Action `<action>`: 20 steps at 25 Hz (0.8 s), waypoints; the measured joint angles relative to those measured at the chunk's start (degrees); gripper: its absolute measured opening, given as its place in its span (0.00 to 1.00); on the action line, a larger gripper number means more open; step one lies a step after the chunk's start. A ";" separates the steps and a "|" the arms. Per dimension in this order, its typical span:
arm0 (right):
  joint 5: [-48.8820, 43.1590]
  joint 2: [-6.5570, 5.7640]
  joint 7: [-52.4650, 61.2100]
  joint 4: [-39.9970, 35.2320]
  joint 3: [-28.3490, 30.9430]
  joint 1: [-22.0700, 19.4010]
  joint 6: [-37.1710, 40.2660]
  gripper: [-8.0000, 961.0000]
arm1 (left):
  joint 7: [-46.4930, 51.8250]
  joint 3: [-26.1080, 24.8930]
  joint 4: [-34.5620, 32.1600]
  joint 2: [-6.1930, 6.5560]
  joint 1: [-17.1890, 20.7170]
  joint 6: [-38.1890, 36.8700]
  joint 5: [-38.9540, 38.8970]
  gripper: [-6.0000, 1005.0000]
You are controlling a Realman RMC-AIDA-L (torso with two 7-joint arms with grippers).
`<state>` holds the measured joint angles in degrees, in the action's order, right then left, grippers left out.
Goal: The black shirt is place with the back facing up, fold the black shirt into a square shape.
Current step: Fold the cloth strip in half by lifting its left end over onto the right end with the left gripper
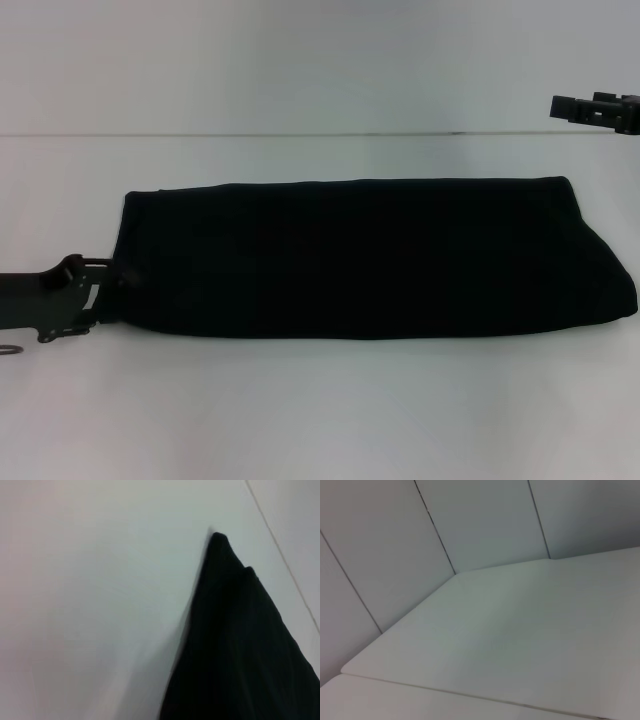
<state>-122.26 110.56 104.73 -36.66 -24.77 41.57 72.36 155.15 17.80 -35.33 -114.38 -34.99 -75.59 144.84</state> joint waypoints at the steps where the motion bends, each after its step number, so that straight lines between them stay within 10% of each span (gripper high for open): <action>1: 0.00 0.00 0.05 0.00 -0.02 0.00 -0.01 0.97 | 0.00 0.00 0.00 0.00 0.00 0.00 0.00 0.71; 20: 0.32 0.76 -0.03 0.44 0.14 0.09 -0.47 0.97 | -8.35 0.22 -0.26 0.08 0.12 0.13 0.60 0.13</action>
<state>-121.93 111.32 104.70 -36.23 -24.63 41.66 71.89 146.80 18.02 -35.59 -114.31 -34.86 -75.46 145.43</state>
